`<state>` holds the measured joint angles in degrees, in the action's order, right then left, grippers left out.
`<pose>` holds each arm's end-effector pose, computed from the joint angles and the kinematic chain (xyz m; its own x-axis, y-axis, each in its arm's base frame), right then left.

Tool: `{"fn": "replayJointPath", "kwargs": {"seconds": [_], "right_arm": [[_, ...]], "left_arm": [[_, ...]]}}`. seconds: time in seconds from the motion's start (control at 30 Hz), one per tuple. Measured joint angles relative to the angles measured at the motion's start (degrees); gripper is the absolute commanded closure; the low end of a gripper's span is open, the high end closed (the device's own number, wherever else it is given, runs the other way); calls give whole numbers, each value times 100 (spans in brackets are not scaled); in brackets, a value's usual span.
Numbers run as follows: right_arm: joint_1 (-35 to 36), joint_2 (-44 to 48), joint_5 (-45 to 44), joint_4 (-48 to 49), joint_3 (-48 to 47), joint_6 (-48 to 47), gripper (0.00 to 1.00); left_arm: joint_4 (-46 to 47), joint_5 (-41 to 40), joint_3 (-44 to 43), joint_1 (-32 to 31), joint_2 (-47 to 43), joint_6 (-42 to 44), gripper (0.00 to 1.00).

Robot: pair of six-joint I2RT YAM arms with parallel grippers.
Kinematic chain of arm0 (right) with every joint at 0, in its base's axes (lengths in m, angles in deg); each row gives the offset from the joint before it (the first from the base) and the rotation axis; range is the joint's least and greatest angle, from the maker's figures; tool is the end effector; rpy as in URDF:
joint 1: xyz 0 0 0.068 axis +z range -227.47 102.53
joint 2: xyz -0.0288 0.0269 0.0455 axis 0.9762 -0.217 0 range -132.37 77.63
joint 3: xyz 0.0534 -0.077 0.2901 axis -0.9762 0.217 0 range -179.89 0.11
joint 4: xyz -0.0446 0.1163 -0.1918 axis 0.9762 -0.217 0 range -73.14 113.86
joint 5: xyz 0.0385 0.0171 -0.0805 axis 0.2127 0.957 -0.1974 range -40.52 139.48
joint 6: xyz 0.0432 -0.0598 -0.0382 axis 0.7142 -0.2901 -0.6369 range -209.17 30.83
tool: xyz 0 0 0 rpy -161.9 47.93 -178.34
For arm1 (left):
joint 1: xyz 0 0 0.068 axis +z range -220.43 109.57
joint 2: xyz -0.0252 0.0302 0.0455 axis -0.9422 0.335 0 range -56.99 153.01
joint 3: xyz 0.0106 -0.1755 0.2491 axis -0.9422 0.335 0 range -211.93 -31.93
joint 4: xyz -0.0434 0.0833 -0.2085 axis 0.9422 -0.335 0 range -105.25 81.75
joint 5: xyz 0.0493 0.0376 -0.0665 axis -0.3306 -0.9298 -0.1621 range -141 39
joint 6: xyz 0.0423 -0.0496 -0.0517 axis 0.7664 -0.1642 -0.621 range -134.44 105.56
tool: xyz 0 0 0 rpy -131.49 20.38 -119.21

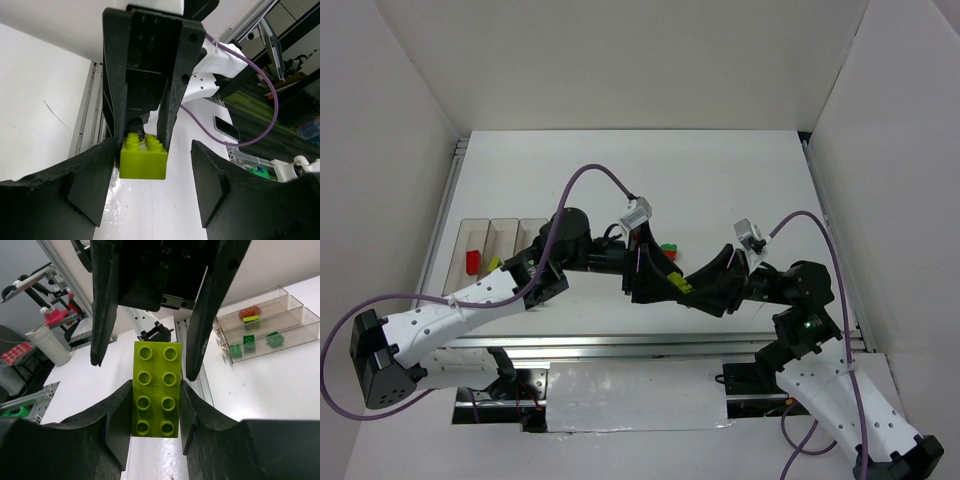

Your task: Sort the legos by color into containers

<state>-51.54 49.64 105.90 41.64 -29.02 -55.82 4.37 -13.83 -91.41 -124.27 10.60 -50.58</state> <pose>0.0403 0.0868 0.3540 -0.2790 0.2025 -0.9387 -0.9544 0.0498 0.2944 0.1147 -0.2313 0.4283 -0.5515 -0.0418 -0.8331 0.8339 -0.0505 -0.5496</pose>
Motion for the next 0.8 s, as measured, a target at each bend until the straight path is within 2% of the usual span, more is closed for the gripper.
{"fn": "replayJointPath", "kwargs": {"seconds": [0.1, 0.13, 0.2, 0.23, 0.33, 0.47, 0.5, 0.53, 0.63, 0.67, 0.7, 0.73, 0.77, 0.8], "right_arm": [[0, -66, 9, -2, 2, 2, 100], [4, -66, 15, 11, 2, 7, 100], [4, -48, 15, 15, 7, 20, 100], [7, -52, 17, 17, 11, 28, 100], [7, -55, 2, 17, 11, 26, 100], [4, -63, -35, -9, 11, 22, 100], [4, -63, -59, -22, 11, 22, 100], [4, -63, -87, -33, 11, 22, 100], [4, -63, -175, -61, 9, 37, 100], [11, -59, -164, -57, 2, 37, 100], [11, -59, -192, -76, -4, 46, 100], [13, -68, -190, -79, -4, 57, 99], [15, -72, -199, -76, -9, 68, 94], [15, -72, -210, -76, -9, 70, 80]], "left_arm": [[-31, -87, -33, -9, -31, 42, 48], [-61, -118, -33, -4, -35, 72, 59], [-103, -153, -42, 0, -35, 177, 63], [-116, -157, -46, 0, -35, 195, 60], [-140, -157, -55, 0, -33, 225, 43], [-203, -131, -57, 0, -33, 284, 43], [-214, -138, -57, 0, -33, 295, 33], [-219, -136, -59, 0, -35, 310, 31], [-321, -166, -66, -7, -44, 330, 57], [-361, -201, -66, 4, -44, 352, 69], [-361, -197, -70, 9, -44, 442, 85], [-374, -219, -79, 7, -50, 479, 88], [-391, -227, -81, 4, -55, 490, 97], [-404, -243, -90, 4, -55, 494, 100]]}}
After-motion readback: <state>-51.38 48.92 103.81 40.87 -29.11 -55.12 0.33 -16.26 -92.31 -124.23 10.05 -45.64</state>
